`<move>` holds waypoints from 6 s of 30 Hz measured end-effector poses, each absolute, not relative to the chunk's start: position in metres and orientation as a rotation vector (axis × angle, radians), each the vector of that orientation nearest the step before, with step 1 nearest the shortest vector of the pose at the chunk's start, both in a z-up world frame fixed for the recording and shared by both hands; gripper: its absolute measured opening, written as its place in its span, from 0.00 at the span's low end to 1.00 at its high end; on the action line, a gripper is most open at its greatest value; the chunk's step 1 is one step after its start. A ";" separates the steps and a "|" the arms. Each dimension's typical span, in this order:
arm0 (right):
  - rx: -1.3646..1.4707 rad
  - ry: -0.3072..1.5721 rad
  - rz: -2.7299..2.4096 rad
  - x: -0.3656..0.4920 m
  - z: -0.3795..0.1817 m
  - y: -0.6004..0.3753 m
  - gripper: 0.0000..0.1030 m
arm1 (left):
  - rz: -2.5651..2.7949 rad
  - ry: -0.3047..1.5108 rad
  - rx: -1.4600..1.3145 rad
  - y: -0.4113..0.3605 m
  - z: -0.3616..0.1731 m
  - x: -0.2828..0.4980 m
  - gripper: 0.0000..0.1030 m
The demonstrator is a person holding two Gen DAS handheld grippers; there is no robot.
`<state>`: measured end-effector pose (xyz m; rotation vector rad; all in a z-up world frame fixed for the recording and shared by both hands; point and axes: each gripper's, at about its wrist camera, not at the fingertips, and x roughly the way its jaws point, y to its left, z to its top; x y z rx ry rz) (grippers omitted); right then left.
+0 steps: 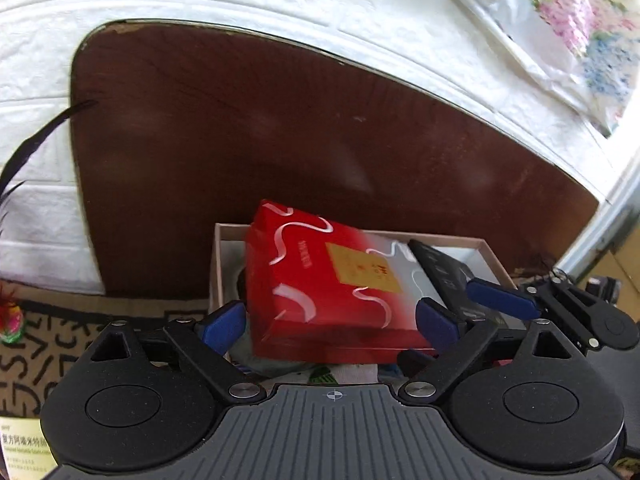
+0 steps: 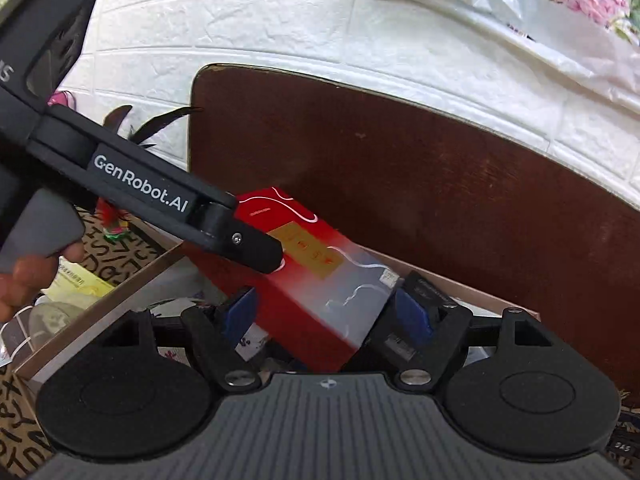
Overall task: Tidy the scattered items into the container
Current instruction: 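Carry the gift box into the cardboard box and open the left tool, then withdraw the left tool and move it to the yellow medicine box, then grasp the yellow medicine box with the left tool, then lift the yellow box into the cardboard box and release it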
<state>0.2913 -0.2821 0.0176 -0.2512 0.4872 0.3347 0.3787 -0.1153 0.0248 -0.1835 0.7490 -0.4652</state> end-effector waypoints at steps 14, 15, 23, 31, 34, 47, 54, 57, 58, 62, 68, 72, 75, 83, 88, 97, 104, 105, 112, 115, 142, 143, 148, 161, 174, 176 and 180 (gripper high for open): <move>-0.284 0.519 0.294 0.294 0.008 -0.272 0.65 | -0.449 0.755 -0.096 -0.132 0.018 0.372 0.97; -0.276 0.520 0.297 0.293 0.010 -0.272 0.66 | -0.449 0.759 -0.104 -0.130 0.019 0.370 0.97; -0.222 0.434 0.345 0.242 0.034 -0.267 0.94 | -0.450 0.703 -0.144 -0.107 0.039 0.308 1.00; -0.178 0.345 0.423 0.164 0.042 -0.243 0.98 | -0.486 0.627 -0.139 -0.081 0.041 0.200 1.00; -0.148 0.331 0.446 0.130 0.040 -0.233 0.98 | -0.482 0.615 -0.172 -0.066 0.033 0.159 1.00; -0.142 0.395 0.552 0.023 0.000 -0.161 0.99 | -0.343 0.712 -0.314 0.001 -0.027 0.048 1.00; -0.138 0.452 0.611 0.001 -0.014 -0.123 0.99 | -0.282 0.714 -0.350 0.034 -0.044 0.020 1.00; -0.137 0.476 0.626 -0.002 -0.019 -0.111 0.99 | -0.268 0.719 -0.367 0.048 -0.051 0.015 1.00; -0.138 0.485 0.631 -0.002 -0.021 -0.106 0.99 | -0.261 0.722 -0.371 0.052 -0.053 0.015 1.00; -0.154 0.513 0.639 0.001 -0.028 -0.090 0.99 | -0.192 0.720 -0.379 0.077 -0.061 0.018 1.00; -0.144 0.602 0.629 0.015 -0.042 -0.075 0.99 | -0.096 0.735 -0.337 0.111 -0.072 0.034 1.00; -0.147 0.640 0.613 0.023 -0.049 -0.068 0.99 | -0.109 0.739 -0.241 0.124 -0.081 0.053 1.00; -0.144 0.683 0.584 0.031 -0.055 -0.063 0.99 | -0.148 0.753 -0.205 0.134 -0.087 0.068 0.99; -0.166 0.748 0.533 0.052 -0.070 -0.050 0.84 | -0.305 0.734 -0.220 0.150 -0.091 0.090 0.94; -0.149 0.753 0.565 0.060 -0.070 -0.039 0.77 | -0.339 0.736 -0.238 0.153 -0.093 0.100 0.94; -0.190 0.743 0.573 0.070 -0.074 -0.029 0.51 | -0.382 0.752 -0.147 0.134 -0.093 0.093 0.86; -0.207 0.758 0.548 0.046 -0.071 -0.061 0.50 | -0.481 0.789 -0.139 0.098 -0.093 0.073 0.87; -0.203 0.762 0.539 0.040 -0.071 -0.069 0.50 | -0.502 0.794 -0.135 0.091 -0.093 0.070 0.87; -0.199 0.774 0.440 0.004 -0.069 -0.127 0.54 | -0.633 0.793 -0.090 0.027 -0.102 0.055 0.88; -0.181 0.779 0.403 -0.001 -0.069 -0.147 0.54 | -0.661 0.796 -0.072 0.011 -0.101 0.053 0.88; -0.113 0.707 0.438 0.014 -0.080 -0.173 0.55 | -0.553 0.807 -0.018 -0.009 -0.098 0.065 0.76; -0.111 0.708 0.437 0.013 -0.080 -0.174 0.54 | -0.554 0.807 -0.020 -0.010 -0.097 0.063 0.74; -0.090 0.688 0.429 -0.002 -0.068 -0.187 0.54 | -0.573 0.796 -0.043 -0.021 -0.085 0.055 0.72; -0.158 0.505 0.340 -0.005 -0.004 -0.229 0.54 | -0.644 0.622 -0.002 -0.069 -0.015 0.072 0.72; -0.195 0.351 0.239 0.054 0.044 -0.271 0.54 | -0.669 0.476 0.079 -0.126 0.038 0.144 0.72; -0.186 0.345 0.230 0.070 0.045 -0.277 0.54 | -0.665 0.474 0.084 -0.131 0.040 0.160 0.72; -0.160 0.353 0.218 0.105 0.041 -0.287 0.54 | -0.647 0.484 0.102 -0.141 0.032 0.192 0.72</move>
